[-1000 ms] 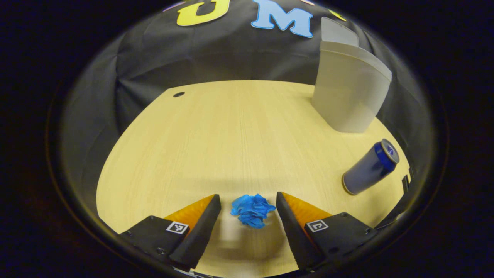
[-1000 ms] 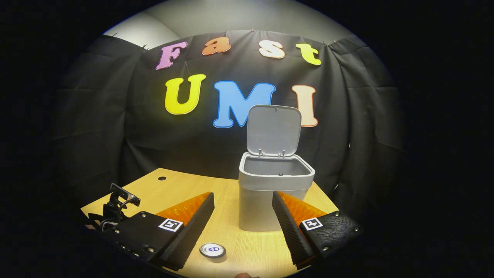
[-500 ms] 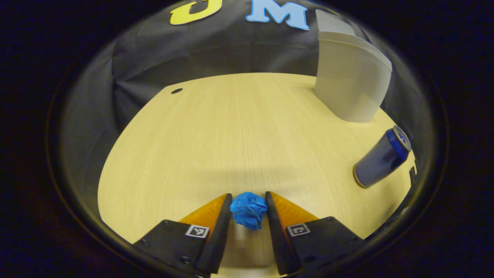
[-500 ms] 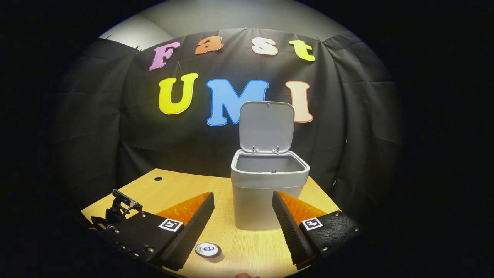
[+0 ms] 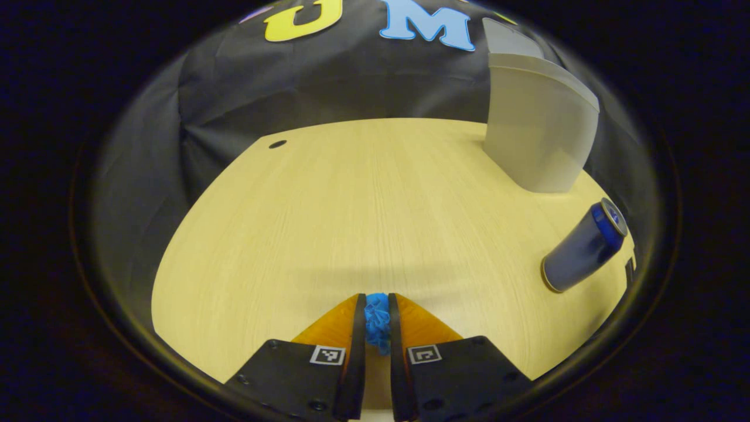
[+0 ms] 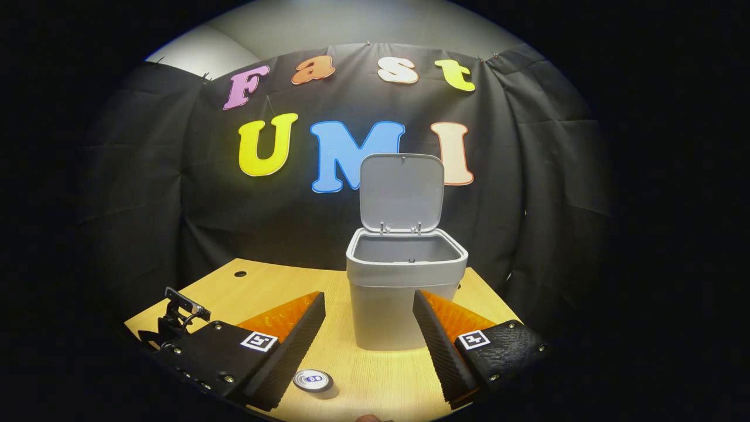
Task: Press the lid of the desktop garbage bin to open it, pick up the crumpled paper on the desktop and throw it into the bin, then pick up the pop can on the desktop and drop it into the bin, and finally close the garbage bin lid.
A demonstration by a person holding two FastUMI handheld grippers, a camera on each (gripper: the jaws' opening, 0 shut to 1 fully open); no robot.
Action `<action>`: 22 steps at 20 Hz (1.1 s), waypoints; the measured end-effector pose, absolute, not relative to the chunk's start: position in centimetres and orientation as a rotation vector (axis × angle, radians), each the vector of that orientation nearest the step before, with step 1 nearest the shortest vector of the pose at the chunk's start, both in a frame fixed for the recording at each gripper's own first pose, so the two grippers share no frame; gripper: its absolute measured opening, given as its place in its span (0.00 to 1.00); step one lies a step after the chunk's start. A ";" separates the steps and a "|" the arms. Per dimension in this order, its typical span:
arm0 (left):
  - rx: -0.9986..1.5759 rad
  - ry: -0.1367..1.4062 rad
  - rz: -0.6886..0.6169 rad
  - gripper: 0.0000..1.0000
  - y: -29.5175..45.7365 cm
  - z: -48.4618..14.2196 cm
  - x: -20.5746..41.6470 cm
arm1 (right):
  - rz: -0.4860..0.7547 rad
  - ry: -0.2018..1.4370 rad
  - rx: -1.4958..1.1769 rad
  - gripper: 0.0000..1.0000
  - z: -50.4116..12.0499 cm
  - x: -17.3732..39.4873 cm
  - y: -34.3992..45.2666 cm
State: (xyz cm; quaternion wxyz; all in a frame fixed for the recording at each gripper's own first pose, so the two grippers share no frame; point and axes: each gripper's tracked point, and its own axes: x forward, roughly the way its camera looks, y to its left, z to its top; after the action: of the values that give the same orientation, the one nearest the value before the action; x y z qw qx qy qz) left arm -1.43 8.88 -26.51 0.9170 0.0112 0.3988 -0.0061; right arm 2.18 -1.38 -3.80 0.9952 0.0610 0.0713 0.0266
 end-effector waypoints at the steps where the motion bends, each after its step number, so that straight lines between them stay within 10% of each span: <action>1: 0.028 0.797 -0.011 0.26 9.2 -24.7 -0.8 | 0.053 0.139 0.121 0.96 -3.8 2.1 -1.5; 22: 0.009 0.273 -0.146 0.27 -0.8 5.4 10.3 | -0.009 0.057 0.159 0.96 -2.9 2.9 -7.2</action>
State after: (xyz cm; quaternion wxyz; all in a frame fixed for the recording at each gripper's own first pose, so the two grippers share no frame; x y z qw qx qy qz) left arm 10.29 -0.78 5.43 0.9881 0.0044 0.1358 -0.0727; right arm 2.87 -7.17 -2.90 0.9964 0.0794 0.0282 -0.0045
